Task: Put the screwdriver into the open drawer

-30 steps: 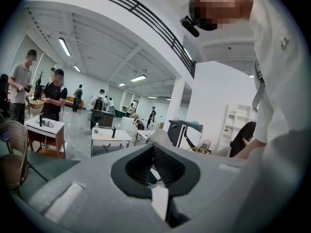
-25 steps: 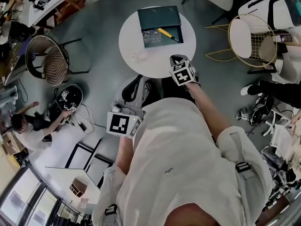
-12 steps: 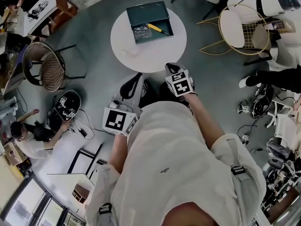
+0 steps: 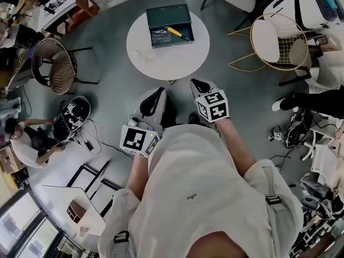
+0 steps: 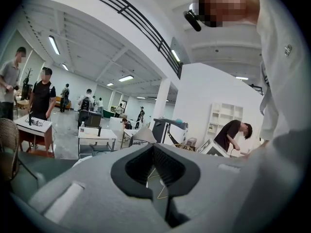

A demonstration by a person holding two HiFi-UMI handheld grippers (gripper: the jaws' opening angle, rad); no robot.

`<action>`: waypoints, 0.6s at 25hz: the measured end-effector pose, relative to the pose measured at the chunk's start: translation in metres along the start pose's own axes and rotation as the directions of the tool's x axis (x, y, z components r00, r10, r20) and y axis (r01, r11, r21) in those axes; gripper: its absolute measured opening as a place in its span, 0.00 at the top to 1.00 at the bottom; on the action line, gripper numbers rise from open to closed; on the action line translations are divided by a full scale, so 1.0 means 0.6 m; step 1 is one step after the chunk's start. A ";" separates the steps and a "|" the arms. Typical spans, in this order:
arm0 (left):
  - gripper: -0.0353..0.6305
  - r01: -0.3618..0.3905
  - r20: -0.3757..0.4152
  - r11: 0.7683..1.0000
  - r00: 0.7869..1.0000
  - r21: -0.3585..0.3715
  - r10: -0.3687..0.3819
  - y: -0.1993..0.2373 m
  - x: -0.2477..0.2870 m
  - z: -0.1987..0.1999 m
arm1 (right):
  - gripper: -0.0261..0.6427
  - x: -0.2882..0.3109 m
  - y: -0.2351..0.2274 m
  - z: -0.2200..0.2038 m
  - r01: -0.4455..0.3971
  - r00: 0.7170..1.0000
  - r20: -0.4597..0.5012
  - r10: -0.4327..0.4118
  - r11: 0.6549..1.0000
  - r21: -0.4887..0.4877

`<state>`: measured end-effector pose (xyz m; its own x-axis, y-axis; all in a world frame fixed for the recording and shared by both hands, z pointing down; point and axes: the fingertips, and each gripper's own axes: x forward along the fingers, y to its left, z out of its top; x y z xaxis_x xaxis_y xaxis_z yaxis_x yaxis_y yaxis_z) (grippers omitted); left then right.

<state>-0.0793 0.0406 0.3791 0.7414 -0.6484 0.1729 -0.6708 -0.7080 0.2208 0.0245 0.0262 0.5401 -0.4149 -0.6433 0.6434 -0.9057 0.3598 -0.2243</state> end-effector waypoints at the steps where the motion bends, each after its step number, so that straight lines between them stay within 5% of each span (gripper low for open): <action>1: 0.93 -0.002 -0.003 1.000 1.000 -0.002 0.002 -0.020 0.000 -0.006 | 0.95 -0.019 -0.002 -0.003 -0.009 1.000 0.017 0.009 1.000 0.004; 8: 0.93 0.001 0.005 0.999 1.000 -0.053 0.000 -0.178 -0.017 -0.035 | 0.95 -0.161 -0.005 -0.036 -0.115 0.984 0.141 0.111 0.993 0.020; 15: 0.93 -0.044 0.012 0.998 0.999 -0.043 0.045 -0.248 -0.048 -0.059 | 0.95 -0.284 0.028 -0.028 -0.233 0.920 0.306 0.245 0.970 -0.076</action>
<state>0.0002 0.1744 0.3753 0.7104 -0.6827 0.1712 -0.7013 -0.6660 0.2543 0.0815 0.1532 0.4386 -0.6302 -0.7105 0.3129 -0.7748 0.5502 -0.3113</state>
